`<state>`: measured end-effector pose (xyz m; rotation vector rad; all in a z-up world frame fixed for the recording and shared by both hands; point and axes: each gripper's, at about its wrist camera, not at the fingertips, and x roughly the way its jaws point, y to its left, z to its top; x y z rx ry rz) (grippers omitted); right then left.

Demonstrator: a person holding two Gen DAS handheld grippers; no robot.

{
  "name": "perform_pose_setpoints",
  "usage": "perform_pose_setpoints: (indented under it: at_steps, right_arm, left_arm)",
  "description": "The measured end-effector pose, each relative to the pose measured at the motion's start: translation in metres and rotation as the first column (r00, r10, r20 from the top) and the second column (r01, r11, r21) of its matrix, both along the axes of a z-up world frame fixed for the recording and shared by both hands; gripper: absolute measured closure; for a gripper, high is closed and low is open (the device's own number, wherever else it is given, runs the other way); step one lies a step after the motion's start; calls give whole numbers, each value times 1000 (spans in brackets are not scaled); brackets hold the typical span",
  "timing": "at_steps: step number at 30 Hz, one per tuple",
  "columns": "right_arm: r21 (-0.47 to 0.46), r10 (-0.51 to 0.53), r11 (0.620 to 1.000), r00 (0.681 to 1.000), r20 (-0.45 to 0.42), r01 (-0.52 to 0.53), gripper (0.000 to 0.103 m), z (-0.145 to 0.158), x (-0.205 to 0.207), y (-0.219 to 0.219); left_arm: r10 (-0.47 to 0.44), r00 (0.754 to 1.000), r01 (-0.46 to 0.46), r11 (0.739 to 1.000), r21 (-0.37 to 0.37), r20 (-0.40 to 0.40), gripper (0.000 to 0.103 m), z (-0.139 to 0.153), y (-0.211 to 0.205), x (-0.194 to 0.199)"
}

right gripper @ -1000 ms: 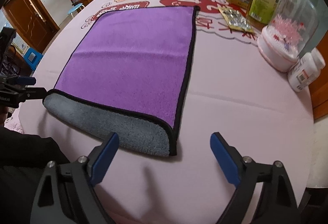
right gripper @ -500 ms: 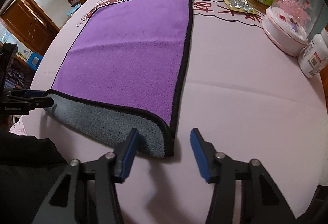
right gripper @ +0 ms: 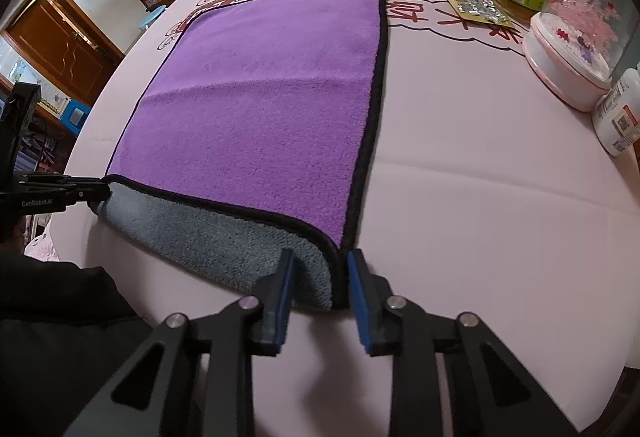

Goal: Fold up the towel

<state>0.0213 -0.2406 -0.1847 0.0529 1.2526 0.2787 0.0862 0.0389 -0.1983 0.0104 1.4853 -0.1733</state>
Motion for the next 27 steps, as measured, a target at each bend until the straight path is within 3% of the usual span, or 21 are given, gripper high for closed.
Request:
perform_pose_setpoints:
  at_steps: [12,27]
  right_arm:
    - [-1,3,1000,1000,13,-3,96,3,-6,-1]
    - [0,0,1000,999,44,0,98,11,-8,-2]
  left_arm:
    - [-3,1000,3,1000,-27,5,96,2,2,-6]
    - [14,1000,-14,999,-38,12,98,1,10,-11]
